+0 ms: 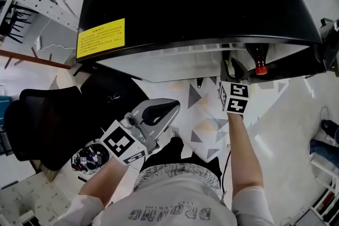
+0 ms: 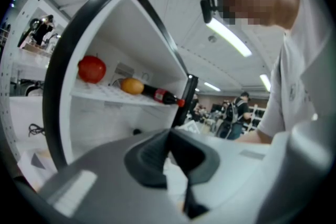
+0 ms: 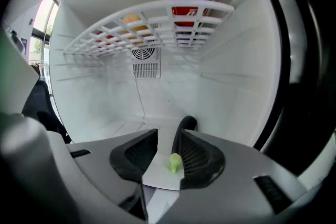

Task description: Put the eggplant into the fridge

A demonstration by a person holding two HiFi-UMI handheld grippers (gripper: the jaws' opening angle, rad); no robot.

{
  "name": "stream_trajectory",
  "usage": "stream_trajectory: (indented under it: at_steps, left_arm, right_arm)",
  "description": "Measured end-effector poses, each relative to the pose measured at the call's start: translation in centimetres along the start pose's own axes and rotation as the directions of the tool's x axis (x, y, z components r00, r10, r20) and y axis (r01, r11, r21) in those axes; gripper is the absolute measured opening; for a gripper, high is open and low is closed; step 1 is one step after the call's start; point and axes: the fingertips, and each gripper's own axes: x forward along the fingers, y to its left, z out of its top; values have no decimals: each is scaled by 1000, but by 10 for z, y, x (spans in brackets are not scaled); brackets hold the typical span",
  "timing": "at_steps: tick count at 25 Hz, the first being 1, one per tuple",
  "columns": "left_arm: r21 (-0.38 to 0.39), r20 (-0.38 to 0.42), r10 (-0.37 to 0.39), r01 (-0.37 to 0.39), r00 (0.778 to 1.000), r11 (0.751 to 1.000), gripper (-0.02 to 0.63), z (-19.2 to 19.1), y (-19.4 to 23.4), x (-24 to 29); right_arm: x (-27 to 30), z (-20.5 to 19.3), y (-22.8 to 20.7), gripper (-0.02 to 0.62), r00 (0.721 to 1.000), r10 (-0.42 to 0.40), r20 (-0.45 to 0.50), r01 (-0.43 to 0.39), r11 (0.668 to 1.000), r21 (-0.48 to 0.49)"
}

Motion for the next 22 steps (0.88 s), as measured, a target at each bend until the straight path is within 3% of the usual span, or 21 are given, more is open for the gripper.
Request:
stream_trajectory:
  at_steps: [10,22]
  left_arm:
    - [28,18,1,-2,1000,1000,6,11,-24,-3]
    - [71,38,-11,9,999,997,6,26,-54,3]
  right_arm:
    - [-65,30,15,32,991,87,103,-88,996,2]
    - [-152,64,30,8,961,164,224,-174,984,27]
